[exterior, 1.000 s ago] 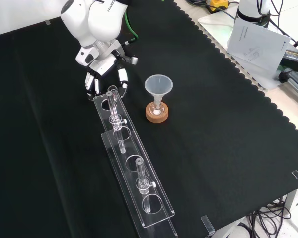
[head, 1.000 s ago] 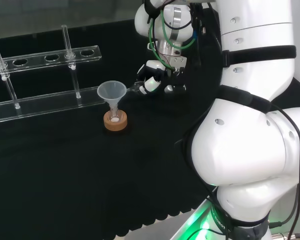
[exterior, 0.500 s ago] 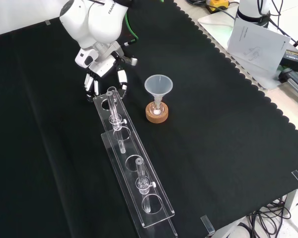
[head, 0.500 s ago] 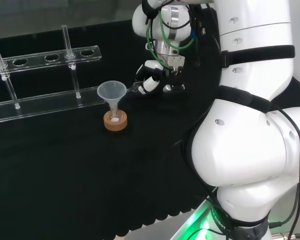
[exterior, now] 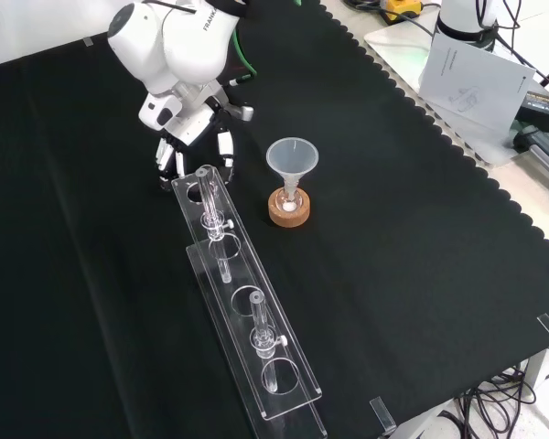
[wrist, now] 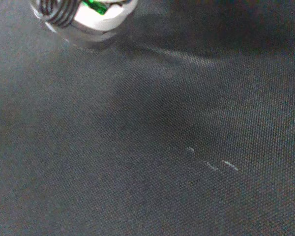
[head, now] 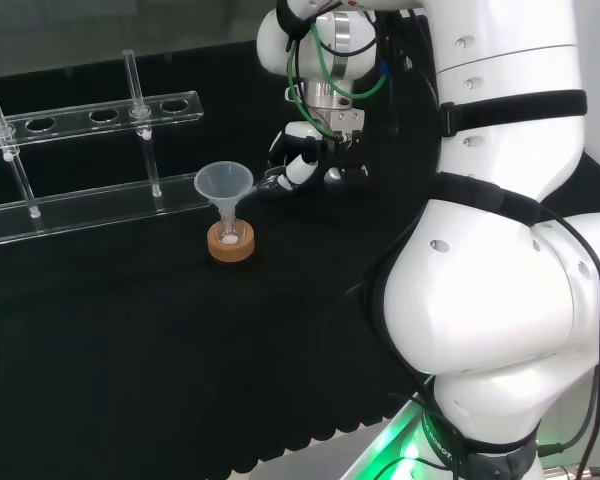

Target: Put the weighing funnel back on the table.

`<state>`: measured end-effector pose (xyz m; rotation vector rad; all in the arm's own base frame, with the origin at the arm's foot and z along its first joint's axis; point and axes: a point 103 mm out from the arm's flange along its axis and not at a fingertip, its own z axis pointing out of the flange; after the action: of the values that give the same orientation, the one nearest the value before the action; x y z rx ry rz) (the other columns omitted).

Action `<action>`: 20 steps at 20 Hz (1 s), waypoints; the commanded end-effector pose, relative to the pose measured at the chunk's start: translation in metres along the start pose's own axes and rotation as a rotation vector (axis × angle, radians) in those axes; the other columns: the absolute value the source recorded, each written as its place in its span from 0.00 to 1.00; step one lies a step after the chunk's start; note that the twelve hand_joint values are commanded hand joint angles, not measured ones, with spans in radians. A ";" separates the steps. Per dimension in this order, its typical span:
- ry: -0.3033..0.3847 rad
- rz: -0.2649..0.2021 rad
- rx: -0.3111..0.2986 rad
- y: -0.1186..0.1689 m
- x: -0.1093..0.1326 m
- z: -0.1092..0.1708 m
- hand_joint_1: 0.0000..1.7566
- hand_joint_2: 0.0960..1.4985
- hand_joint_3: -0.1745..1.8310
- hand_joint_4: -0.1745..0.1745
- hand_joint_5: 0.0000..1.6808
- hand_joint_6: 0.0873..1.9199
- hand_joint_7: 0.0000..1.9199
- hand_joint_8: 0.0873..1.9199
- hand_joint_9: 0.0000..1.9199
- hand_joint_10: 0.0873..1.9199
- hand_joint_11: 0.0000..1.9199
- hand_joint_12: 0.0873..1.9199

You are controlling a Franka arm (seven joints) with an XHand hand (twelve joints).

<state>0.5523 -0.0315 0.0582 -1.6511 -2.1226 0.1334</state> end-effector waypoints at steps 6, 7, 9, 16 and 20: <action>-0.018 -0.008 0.049 -0.007 0.006 -0.006 0.49 0.40 0.33 0.54 0.28 0.26 0.10 0.32 0.28 0.28 0.21 0.66; -0.015 -0.013 0.045 -0.009 0.006 -0.008 0.48 0.39 0.33 0.52 0.25 0.24 0.09 0.32 0.27 0.28 0.20 0.66; -0.010 -0.020 0.023 -0.013 0.006 -0.014 0.47 0.38 0.33 0.51 0.22 0.18 0.07 0.32 0.25 0.29 0.18 0.67; -0.040 -0.018 -0.054 -0.039 0.013 -0.055 0.45 0.36 0.32 0.49 0.20 0.10 0.05 0.31 0.22 0.31 0.15 0.68; -0.069 -0.003 -0.082 -0.059 0.017 -0.078 0.45 0.36 0.32 0.48 0.19 0.09 0.06 0.31 0.22 0.30 0.15 0.68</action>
<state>0.5408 -0.0361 0.1150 -1.6573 -2.1723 0.1257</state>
